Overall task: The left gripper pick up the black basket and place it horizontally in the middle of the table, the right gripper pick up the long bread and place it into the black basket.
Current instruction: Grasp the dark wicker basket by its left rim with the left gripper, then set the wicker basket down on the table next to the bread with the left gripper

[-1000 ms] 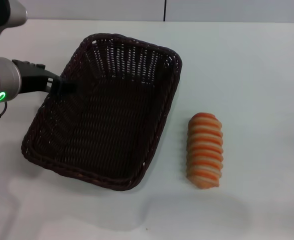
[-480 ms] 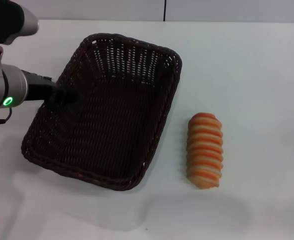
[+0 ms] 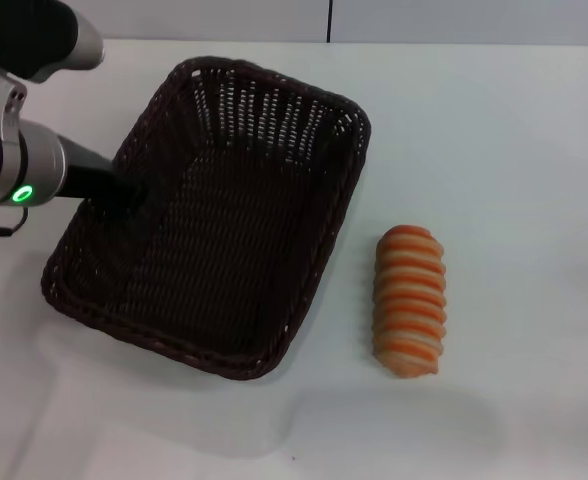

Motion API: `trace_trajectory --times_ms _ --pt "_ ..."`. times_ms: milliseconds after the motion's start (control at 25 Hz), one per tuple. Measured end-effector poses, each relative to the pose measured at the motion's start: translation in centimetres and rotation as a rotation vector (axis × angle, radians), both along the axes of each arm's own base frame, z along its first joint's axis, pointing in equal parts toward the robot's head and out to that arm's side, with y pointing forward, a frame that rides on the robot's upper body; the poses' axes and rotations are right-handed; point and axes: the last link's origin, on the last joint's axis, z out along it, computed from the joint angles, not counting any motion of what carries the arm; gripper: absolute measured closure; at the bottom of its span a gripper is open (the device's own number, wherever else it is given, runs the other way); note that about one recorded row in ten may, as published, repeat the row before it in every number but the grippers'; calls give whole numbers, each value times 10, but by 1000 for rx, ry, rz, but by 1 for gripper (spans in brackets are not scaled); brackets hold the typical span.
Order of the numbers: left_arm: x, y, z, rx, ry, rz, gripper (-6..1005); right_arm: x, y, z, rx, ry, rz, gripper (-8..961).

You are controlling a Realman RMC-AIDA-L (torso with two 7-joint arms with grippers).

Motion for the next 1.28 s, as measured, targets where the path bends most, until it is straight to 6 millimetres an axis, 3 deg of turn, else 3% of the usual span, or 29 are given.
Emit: trace_trajectory --times_ms 160,680,720,1040,1280 --pt "7 5 2 -61 13 -68 734 0 0 0 0 -1 0 159" --pt "5 34 33 -281 -24 -320 761 1 -4 1 6 -4 0 158" --pt "9 33 37 -399 -26 -422 763 1 -4 1 7 -4 -1 158" --pt "30 23 27 -659 -10 -638 787 1 -5 1 7 -3 0 159" --pt "39 24 13 -733 -16 -699 808 1 -6 0 4 -5 1 160"
